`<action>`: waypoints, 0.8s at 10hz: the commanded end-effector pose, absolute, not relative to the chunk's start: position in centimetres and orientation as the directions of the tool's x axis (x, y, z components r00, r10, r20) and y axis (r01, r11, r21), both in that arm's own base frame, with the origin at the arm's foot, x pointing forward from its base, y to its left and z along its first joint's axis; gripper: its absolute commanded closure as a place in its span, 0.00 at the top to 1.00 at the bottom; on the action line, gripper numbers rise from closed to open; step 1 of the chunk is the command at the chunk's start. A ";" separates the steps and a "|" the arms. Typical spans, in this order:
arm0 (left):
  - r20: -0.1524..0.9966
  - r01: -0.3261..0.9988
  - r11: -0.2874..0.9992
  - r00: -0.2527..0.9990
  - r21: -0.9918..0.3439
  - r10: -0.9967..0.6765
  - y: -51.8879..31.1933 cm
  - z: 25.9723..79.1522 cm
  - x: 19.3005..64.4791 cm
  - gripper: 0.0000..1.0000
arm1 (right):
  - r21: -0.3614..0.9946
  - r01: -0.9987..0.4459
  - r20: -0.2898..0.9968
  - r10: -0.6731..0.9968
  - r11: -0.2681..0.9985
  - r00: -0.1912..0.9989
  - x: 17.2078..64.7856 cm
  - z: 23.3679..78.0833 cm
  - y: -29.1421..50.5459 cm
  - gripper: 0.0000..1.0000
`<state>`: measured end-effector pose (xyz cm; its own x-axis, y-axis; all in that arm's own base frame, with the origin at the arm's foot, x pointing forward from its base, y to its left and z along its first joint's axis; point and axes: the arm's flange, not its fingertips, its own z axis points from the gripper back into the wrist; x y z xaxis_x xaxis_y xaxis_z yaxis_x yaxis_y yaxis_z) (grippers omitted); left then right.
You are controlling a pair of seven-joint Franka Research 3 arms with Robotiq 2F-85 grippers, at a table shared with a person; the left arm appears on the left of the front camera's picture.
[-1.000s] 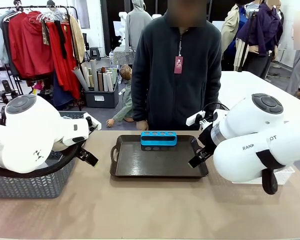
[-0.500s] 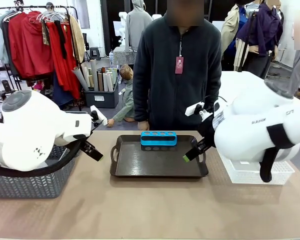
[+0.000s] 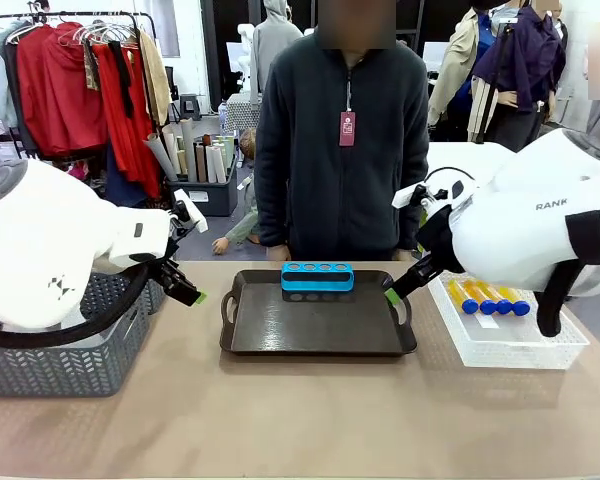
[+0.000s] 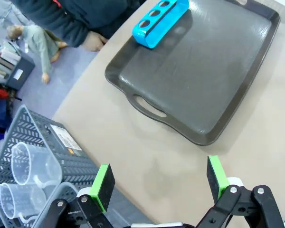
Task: Prepare the laboratory tools.
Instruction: Pick up one Large Measuring Cup and place it on the Handle tray.
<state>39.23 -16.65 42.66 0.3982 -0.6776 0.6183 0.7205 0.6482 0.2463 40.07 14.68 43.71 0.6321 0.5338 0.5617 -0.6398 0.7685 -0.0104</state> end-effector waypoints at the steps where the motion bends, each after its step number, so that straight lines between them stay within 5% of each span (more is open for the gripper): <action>1: 0.610 0.710 0.662 0.419 0.242 -0.673 -17.1 42.2 39.2 1.00 | 0.002 -0.640 0.575 0.523 0.768 0.629 40.6 43.5 13.2 1.00; 8: 0.610 0.710 0.662 0.419 0.242 -0.673 -17.1 42.2 39.2 1.00 | -0.010 -0.640 0.562 0.534 0.768 0.632 40.1 43.7 14.7 1.00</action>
